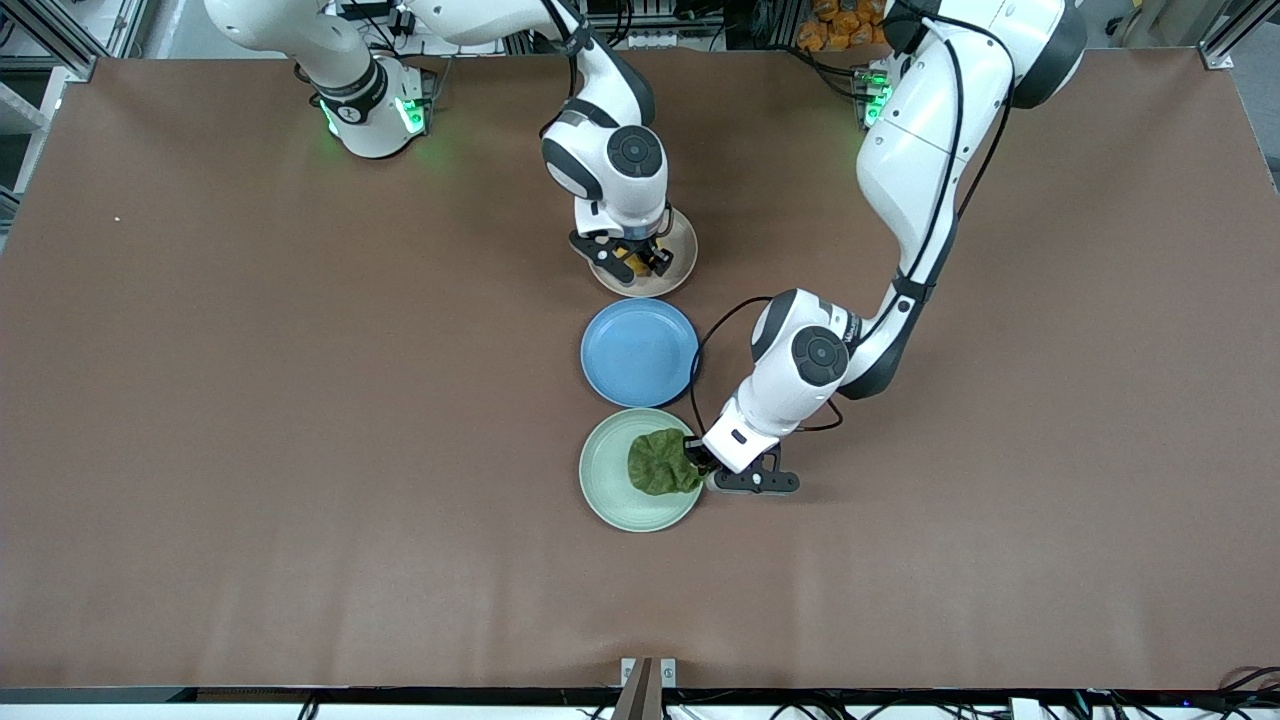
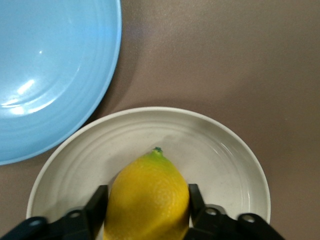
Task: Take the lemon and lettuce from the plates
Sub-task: 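Close the right gripper on the lemon while the left gripper grasps lettuce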
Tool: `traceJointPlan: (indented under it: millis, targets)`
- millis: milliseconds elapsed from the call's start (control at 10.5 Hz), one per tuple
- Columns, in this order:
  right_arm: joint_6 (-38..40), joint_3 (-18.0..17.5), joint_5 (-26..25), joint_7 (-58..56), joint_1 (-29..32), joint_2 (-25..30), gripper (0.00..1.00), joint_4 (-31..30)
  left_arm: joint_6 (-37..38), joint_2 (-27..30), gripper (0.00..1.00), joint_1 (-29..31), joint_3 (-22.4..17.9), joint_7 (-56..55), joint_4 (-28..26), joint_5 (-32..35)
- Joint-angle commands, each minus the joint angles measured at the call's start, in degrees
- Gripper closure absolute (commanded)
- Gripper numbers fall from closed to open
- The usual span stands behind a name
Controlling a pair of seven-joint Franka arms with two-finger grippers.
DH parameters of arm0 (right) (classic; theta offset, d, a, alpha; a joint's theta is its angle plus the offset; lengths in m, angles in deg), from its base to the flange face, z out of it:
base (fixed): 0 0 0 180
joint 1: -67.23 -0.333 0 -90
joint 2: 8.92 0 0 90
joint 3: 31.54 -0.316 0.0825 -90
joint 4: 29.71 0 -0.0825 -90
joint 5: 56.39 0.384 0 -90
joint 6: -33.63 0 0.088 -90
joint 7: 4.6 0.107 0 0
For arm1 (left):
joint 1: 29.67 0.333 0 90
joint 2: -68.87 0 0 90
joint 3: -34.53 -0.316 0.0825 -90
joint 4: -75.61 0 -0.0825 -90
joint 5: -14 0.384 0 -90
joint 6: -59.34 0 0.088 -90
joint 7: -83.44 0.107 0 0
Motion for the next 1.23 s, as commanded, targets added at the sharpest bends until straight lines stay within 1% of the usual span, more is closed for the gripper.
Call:
traceJointPlan:
  millis: [0, 95, 284, 474, 569, 664, 759, 853, 948, 1138]
  targets:
    - [-0.85, 0.41, 0.11, -0.4, -0.47, -0.47, 0.87, -0.04, -0.47, 0.82, 1.0, -1.61, -0.42, -5.1, 0.83, -1.13]
    - [-0.5, 0.41, 0.11, -1.71, -0.38, -0.04, 0.99, 0.04, -0.47, 1.34, 1.0, -2.4, -0.5, -7.56, 1.09, -1.13]
    - [1.94, 0.33, 0.19, -4.96, 0.58, 1.46, 1.0, 0.57, -0.12, 3.09, 1.0, -2.76, -0.42, -9.78, 1.18, -1.05]
    - [5.81, 0.24, 0.28, -10.74, 3.12, 4.44, 1.0, 0.66, 0.24, 5.11, 1.0, -2.76, -0.5, -9.78, 1.18, -0.96]
    - [8.44, 0.24, 0.37, -14.17, 4.61, 6.02, 1.0, 0.66, 1.8, 6.6, 1.0, -2.5, -0.5, -9.87, 1.18, -0.79]
    - [10.9, 0.24, 0.37, -18.21, 6.46, 7.69, 1.0, 0.66, 5.3, 8.62, 1.0, -2.15, -0.85, -9.87, 0.92, -0.35]
    - [13.28, 0.24, 1.41, -22.77, 8.56, 9.18, 1.0, 0.66, 9.69, 11.6, 1.0, -1.8, -1.2, -9.78, 0.74, -0.26]
    - [15.56, 0.33, 4.38, -30.04, 11.63, 10.85, 1.0, 0.66, 14.95, 14.67, 1.0, -0.49, -1.99, -9.35, 0.74, 0.18]
    - [18.28, 0.5, 5.98, -37.33, 14.88, 12.26, 1.0, 0.83, 19.96, 17.84, 1.0, 1.44, -2.09, -9.08, 0.74, 1.4]
    - [21.11, 0.77, 5.91, -49.04, 21.38, 13.5, 1.0, 1.27, 28.76, 22.16, 1.0, 5.74, -2.09, -5.33, 0.74, 4.74]
